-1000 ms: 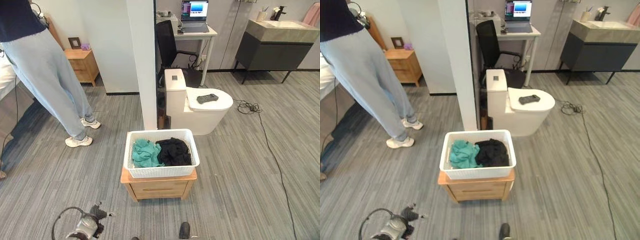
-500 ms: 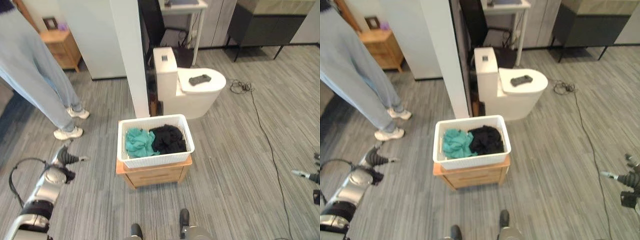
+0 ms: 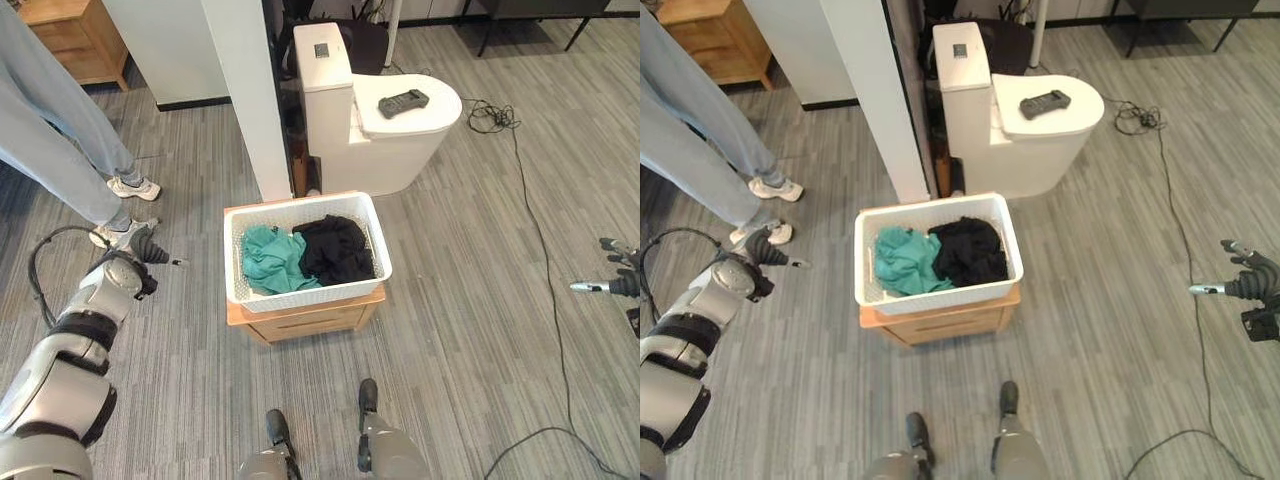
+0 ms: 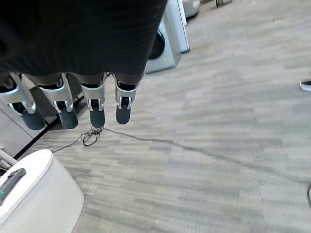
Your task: Grab the laundry basket,head to the washer,open it,put in the laundry and shut it.
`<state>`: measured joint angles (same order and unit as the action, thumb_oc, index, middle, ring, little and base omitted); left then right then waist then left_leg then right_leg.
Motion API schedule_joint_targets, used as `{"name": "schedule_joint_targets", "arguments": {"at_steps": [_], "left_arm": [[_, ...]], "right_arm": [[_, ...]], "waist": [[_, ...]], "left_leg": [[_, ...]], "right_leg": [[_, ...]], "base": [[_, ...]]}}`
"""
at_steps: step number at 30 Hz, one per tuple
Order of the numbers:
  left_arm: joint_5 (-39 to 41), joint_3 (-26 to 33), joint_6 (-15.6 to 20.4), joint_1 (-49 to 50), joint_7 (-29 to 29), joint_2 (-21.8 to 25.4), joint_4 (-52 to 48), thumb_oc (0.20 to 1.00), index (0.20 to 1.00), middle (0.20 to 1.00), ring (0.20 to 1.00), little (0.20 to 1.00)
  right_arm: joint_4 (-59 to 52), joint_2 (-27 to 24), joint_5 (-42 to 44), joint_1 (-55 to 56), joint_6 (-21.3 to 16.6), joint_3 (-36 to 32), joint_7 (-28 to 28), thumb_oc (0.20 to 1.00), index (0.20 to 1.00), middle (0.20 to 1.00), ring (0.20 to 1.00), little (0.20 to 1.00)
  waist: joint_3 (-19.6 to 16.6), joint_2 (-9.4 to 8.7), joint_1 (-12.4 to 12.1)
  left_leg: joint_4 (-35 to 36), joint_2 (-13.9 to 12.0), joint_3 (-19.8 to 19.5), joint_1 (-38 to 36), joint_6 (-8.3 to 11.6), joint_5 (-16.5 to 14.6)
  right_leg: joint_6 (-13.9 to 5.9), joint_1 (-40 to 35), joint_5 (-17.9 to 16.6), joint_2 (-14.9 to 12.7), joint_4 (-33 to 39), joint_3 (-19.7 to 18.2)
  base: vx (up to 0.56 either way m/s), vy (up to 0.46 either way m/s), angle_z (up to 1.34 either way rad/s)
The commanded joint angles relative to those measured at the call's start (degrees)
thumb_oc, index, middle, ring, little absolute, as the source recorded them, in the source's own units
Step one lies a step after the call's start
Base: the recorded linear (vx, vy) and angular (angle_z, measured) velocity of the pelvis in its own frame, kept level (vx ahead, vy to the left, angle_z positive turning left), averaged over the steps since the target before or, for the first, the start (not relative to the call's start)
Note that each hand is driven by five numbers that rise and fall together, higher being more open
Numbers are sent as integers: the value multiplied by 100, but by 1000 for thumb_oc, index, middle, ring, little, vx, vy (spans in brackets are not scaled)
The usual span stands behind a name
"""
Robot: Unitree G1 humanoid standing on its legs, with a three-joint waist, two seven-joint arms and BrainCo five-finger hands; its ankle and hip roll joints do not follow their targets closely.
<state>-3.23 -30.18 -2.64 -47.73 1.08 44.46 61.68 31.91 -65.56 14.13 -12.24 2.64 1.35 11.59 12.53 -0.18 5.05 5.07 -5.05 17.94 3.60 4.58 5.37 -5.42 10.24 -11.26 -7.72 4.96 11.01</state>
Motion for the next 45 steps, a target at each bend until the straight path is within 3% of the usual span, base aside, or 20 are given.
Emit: {"name": "schedule_joint_targets", "arguments": {"at_steps": [1, 4, 9, 10, 14, 21, 24, 25, 29, 33, 38, 45], "left_arm": [[122, -232, -51, -847, -1, -138, 717, 1000, 1000, 1000, 1000, 1000], [464, -370, -102, -1225, -64, -337, 1206, 1000, 1000, 1000, 1000, 1000], [905, -370, -154, -1544, -91, -483, 1662, 1000, 1000, 1000, 1000, 1000], [1477, -238, -275, -1757, -97, -663, 2204, 1000, 1000, 1000, 1000, 1000], [1932, -333, -348, -2054, -135, -796, 2526, 1000, 1000, 1000, 1000, 1000], [2479, -437, -444, -2357, -14, -1205, 2807, 1000, 1000, 1000, 1000, 1000], [2595, -467, -446, -2410, -5, -1271, 2823, 1000, 1000, 1000, 1000, 1000], [2822, -498, -467, -2557, 57, -1386, 2873, 1000, 1000, 1000, 1000, 1000], [2887, -526, -470, -2654, 100, -1495, 2902, 1000, 1000, 1000, 1000, 1000], [2715, -636, -506, -2723, 220, -1759, 2867, 1000, 1000, 1000, 1000, 1000], [2678, -709, -542, -2743, 287, -1923, 2829, 1000, 1000, 1000, 1000, 1000], [2658, -751, -597, -2699, 326, -2112, 2749, 1000, 1000, 1000, 1000, 1000]], "right_arm": [[579, -370, 825, -973, -24, 551, 29, 1000, 1000, 1000, 1000, 1000], [1021, -243, 1098, -1773, 52, 1162, 45, 1000, 1000, 1000, 1000, 1000], [1435, -7, 1611, -2370, 116, 1450, 6, 1000, 1000, 1000, 1000, 1000], [2147, 370, 2232, -2957, 178, 1567, -160, 1000, 1000, 1000, 1000, 1000], [3237, 811, 2725, -4083, 364, 2007, -295, 1000, 1000, 1000, 1000, 1000], [4475, 1574, 3812, -5220, 483, 2000, -561, 1000, 1000, 1000, 1000, 1000], [4621, 1679, 3932, -5338, 508, 1955, -641, 1000, 1000, 1000, 1000, 1000], [4881, 2009, 4069, -5593, 503, 1923, -818, 1000, 1000, 1000, 1000, 1000], [5056, 2298, 4014, -5744, 522, 1965, -918, 1000, 1000, 1000, 1000, 1000], [5331, 2840, 3372, -5930, 692, 2257, -948, 1000, 1000, 1000, 1000, 1000], [5559, 3053, 2332, -6230, 903, 2854, -756, 1000, 1000, 1000, 1000, 1000], [5818, 3244, 1669, -6585, 1041, 3196, -648, 1000, 1000, 1000, 1000, 1000]], "waist": [[163, -96, -149], [199, -91, -152], [200, -78, -160], [206, -58, -188], [185, -21, -206], [186, 81, -301], [183, 101, -314], [165, 149, -350], [161, 171, -353], [242, 180, -382], [363, 148, -386], [513, 86, -346]], "left_leg": [[-7, -305, -387, 327, 230, 202], [-7, -306, -397, 413, 234, 237], [-7, -310, -422, 475, 233, 263], [-7, -301, -446, 520, 230, 272], [-7, -297, -464, 581, 231, 284], [-7, -267, -560, 707, 210, 308], [-7, -262, -569, 718, 205, 307], [-7, -251, -594, 729, 199, 306], [-7, -245, -607, 750, 188, 304], [-7, -232, -641, 848, 162, 344], [-7, -232, -658, 1005, 160, 410], [-7, -271, -686, 1219, 170, 479]], "right_leg": [[-607, -174, -10, -586, 4, 37], [-613, -94, -45, -603, 4, 47], [-613, -48, -58, -613, 4, 60], [-605, -9, -68, -617, 4, 63], [-583, 55, -82, -606, 4, 32], [-564, 142, -91, -623, 4, 57], [-564, 150, -92, -629, 4, 71], [-563, 152, -81, -628, 4, 76], [-557, 177, -92, -639, 4, 67], [-525, 260, -118, -645, 4, 69], [-496, 406, -170, -637, 4, 57], [-457, 607, -212, -593, 4, 37]], "base": [[0, 0, 0], [0, 0, 0], [0, 0, 0], [0, 0, 0], [3, 4, 1], [0, 0, 0], [16, 10, 3], [14, 21, 4], [0, 0, 0], [0, 0, 0], [-15, -3, 1], [0, 0, 0]]}}
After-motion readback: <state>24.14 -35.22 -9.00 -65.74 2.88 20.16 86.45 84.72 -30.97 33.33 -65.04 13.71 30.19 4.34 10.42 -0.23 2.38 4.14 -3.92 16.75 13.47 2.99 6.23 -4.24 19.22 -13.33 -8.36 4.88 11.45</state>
